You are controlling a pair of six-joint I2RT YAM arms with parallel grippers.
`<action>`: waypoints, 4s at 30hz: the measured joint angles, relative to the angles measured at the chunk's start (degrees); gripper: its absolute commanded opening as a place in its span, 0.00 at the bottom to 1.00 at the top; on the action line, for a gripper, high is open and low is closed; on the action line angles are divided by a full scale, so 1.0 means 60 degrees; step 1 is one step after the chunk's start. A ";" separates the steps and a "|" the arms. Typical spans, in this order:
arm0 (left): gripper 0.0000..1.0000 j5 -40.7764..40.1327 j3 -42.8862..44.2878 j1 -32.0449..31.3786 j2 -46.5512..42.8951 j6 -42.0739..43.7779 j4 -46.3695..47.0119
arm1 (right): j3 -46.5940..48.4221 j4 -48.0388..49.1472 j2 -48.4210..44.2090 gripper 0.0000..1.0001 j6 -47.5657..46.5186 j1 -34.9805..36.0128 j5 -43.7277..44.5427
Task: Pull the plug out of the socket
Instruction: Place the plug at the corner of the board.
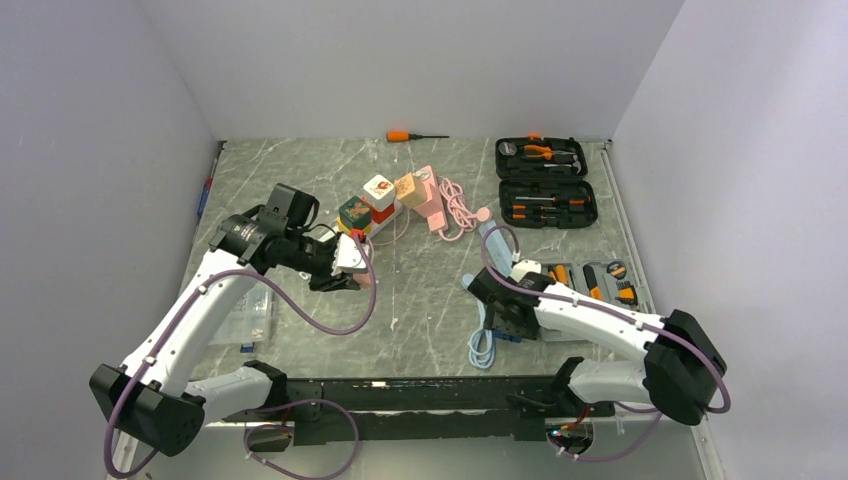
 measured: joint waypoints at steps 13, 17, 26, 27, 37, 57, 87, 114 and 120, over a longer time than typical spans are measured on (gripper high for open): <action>0.00 0.0011 0.0124 -0.0004 0.0000 -0.0273 0.0011 | 0.1461 0.0845 -0.0951 0.00 -0.1628 0.0233 0.1013; 0.00 0.0011 0.0310 -0.0004 0.0004 -0.0313 0.0004 | 0.1993 0.2320 0.0495 0.00 -0.2969 0.0892 0.0350; 0.00 0.0011 0.0554 -0.0004 0.0025 -0.0419 0.0007 | 0.1588 0.5082 0.2521 0.00 -0.5581 0.1071 -0.2433; 0.00 0.0007 0.0572 -0.0004 0.0025 -0.0419 0.0007 | 0.1588 0.5242 0.2688 0.00 -0.5635 0.1053 -0.2514; 0.00 0.0007 0.0863 -0.0189 0.0160 -0.0441 0.0004 | 0.0976 0.4852 0.3177 0.02 -0.4105 0.0073 -0.1286; 0.00 0.0047 0.1723 -0.0965 0.0302 -0.0805 -0.0066 | 0.2885 0.3719 0.1126 0.89 -0.4714 -0.0659 -0.0958; 0.00 0.0022 0.4958 -0.1377 -0.0055 -0.1912 -0.0259 | 0.0900 1.8819 0.7686 0.83 -1.4349 0.0954 -0.1096; 0.00 0.0412 0.5989 -0.1381 -0.0066 -0.3519 0.0131 | 0.2721 2.1744 0.9566 0.00 -1.6855 0.1166 0.0120; 0.00 0.0364 0.5439 -0.1381 -0.0361 -0.3625 0.0455 | 0.1825 2.2145 0.8703 0.00 -1.6986 0.1566 0.0386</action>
